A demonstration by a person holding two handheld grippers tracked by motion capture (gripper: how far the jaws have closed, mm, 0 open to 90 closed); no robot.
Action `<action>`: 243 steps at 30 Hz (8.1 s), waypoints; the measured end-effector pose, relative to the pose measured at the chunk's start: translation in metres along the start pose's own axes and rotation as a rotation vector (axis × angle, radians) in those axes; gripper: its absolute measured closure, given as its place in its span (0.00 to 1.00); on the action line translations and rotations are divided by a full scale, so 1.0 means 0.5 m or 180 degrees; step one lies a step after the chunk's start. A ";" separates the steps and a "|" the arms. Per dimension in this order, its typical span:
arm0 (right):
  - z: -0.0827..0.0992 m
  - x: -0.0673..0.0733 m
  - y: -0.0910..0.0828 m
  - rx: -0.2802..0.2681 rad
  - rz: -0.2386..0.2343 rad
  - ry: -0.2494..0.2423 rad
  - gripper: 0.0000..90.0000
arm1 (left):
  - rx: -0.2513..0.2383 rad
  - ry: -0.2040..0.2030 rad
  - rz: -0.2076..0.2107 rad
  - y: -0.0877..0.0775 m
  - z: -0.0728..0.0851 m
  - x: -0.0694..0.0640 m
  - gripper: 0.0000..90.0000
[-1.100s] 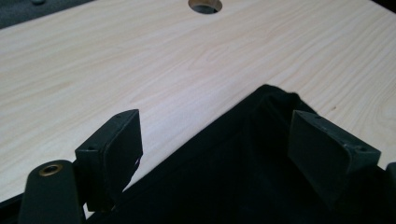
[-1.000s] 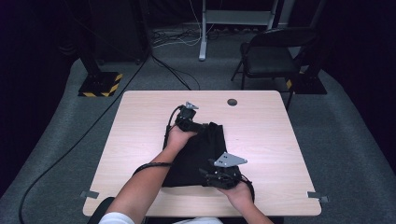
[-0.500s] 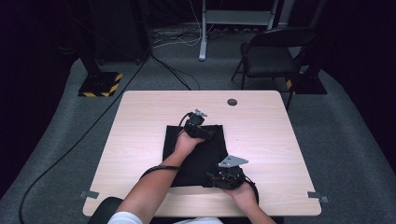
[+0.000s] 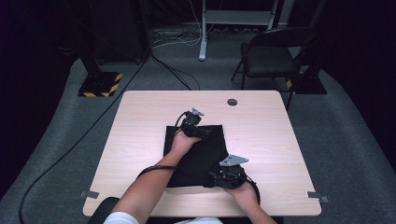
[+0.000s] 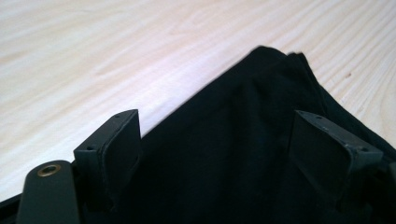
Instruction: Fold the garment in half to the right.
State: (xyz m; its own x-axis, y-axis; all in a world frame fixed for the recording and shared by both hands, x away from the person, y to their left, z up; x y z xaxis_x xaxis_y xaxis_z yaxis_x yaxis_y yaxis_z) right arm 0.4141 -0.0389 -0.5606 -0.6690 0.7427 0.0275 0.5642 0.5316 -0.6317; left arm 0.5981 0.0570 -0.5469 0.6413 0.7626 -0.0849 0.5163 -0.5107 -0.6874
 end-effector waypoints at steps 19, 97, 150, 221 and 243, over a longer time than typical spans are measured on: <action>-0.042 -0.004 0.057 -0.0034 -0.0199 -0.0182 0.46 | 0.0021 -0.0246 -0.0132 -0.036 0.057 0.069 0.20; 0.012 -0.030 0.017 0.0285 -0.0402 -0.0715 0.44 | 0.0108 -0.0040 -0.0141 -0.185 0.152 0.090 0.18; 0.018 -0.057 0.023 0.0201 -0.0199 -0.0181 0.44 | 0.0101 0.0250 0.0377 -0.114 0.203 0.008 0.16; -0.045 -0.116 0.024 0.0043 -0.0378 -0.0188 0.05 | -0.0214 0.0107 0.0334 -0.220 0.218 0.031 0.03; 0.003 -0.208 0.006 0.0161 0.0066 0.0188 0.01 | -0.0163 -0.0145 0.0126 -0.201 0.221 0.113 0.01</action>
State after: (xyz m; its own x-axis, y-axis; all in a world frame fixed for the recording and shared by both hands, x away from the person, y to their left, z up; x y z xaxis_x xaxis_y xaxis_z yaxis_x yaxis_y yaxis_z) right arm 0.4845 -0.1150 -0.5667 -0.6270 0.7768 0.0588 0.5514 0.4958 -0.6710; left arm 0.5199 0.1954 -0.5626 0.6360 0.7580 -0.1448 0.5202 -0.5597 -0.6451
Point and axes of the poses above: each handheld gripper's, and its own axes: y roughly forward along the jaws, z roughly out of its underside, x roughly to its left, the point moved 9 cm from there along y, roughly forward along the jaws, and after that the axes turned 1 degree about -y, right-handed, at the moved point
